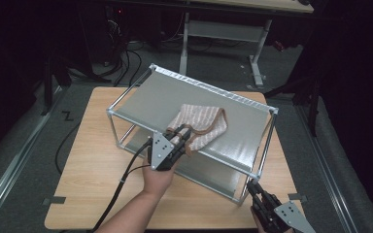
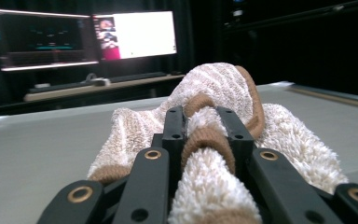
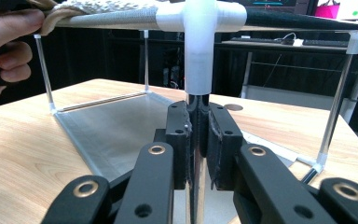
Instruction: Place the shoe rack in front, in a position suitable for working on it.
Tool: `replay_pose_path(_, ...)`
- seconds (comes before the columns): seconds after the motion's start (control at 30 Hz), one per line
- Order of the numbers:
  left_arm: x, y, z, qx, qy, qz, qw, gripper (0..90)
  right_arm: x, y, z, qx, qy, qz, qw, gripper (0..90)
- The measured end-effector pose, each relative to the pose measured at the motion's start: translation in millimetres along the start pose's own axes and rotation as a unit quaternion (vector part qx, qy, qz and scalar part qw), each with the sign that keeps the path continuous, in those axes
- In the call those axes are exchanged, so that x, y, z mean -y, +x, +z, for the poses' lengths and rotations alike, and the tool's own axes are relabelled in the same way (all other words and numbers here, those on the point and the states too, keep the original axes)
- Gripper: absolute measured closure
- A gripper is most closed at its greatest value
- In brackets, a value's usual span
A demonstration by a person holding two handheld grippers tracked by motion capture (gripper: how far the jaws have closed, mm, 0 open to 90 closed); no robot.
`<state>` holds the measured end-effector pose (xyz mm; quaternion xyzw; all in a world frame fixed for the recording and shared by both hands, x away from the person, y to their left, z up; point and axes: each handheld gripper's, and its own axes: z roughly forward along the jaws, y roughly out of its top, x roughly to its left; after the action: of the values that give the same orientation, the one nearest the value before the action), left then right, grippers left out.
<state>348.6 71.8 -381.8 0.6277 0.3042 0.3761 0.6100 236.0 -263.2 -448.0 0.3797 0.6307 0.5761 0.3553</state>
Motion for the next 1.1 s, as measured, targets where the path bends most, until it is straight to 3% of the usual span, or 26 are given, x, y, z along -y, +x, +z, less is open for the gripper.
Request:
replay_pose_path(0.13,2.0,23.1,-6.0,-0.024,0.004,0.006,0.9997,75.4,-0.1,0.1,-0.3,0.001,0.001,0.000,1.0000,80.9)
replay_pose_path(0.47,7.9,72.0,-16.3,-0.060,0.000,-0.006,0.9982,75.5,0.0,-0.2,-0.3,0.001,0.001,0.001,1.0000,80.9)
replay_pose_path(0.73,11.1,100.3,-21.1,-0.087,0.000,-0.010,0.9961,75.5,-0.1,-4.9,-3.3,0.012,0.001,0.005,0.9999,80.9)
replay_pose_path(1.1,11.6,128.5,-27.6,-0.121,0.007,-0.015,0.9926,75.4,-0.2,-6.8,-4.5,0.016,0.001,0.003,0.9999,80.9)
